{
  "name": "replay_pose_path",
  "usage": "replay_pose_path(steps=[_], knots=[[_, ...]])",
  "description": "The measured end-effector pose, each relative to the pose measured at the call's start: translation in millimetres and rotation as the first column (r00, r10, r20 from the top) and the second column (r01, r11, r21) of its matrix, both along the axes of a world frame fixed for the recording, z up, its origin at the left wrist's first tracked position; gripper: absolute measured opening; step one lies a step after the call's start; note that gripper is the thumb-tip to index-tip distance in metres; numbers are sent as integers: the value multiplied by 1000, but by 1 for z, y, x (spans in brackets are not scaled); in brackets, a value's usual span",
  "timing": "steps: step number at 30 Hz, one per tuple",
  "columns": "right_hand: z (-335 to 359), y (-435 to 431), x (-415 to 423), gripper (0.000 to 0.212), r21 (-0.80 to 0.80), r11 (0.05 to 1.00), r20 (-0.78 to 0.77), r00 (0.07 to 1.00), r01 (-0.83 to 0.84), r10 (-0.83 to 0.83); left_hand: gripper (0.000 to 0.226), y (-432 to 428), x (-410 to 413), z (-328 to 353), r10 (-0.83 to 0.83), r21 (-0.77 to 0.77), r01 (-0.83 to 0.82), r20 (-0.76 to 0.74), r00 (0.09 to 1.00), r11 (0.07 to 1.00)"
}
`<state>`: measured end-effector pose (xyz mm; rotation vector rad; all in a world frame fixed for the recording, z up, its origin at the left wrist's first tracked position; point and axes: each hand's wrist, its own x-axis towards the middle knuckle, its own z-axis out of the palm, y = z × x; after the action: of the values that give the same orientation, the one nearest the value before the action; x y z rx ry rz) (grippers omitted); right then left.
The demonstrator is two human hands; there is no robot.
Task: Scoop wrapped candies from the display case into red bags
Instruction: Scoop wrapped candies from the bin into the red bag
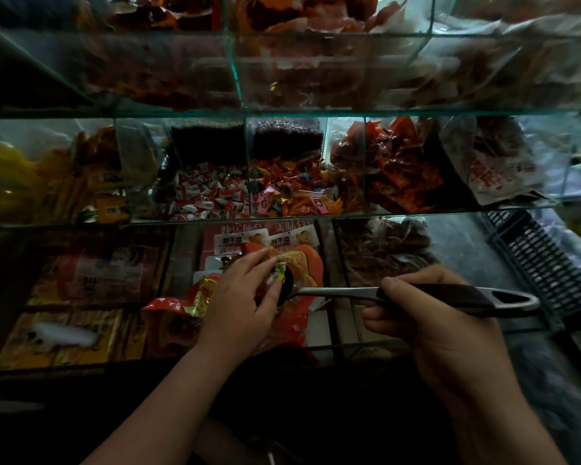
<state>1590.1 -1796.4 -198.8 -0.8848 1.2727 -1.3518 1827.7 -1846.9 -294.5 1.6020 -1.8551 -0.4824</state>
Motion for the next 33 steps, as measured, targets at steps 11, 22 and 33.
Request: replay_pose_path(steps=[11, 22, 33], knots=[[16, -19, 8, 14, -100, 992, 0, 997, 70, -71, 42, -43, 3, 18, 4, -102, -10, -61, 998, 995], [28, -64, 9, 17, 2, 975, 362, 909, 222, -207, 63, -88, -10, 34, 19, -100, -40, -199, 980, 994], [-19, -189, 50, 11, -491, 827, -735, 640, -276, -223, 65, -84, -6, 27, 54, 27, -51, -141, 989, 998]])
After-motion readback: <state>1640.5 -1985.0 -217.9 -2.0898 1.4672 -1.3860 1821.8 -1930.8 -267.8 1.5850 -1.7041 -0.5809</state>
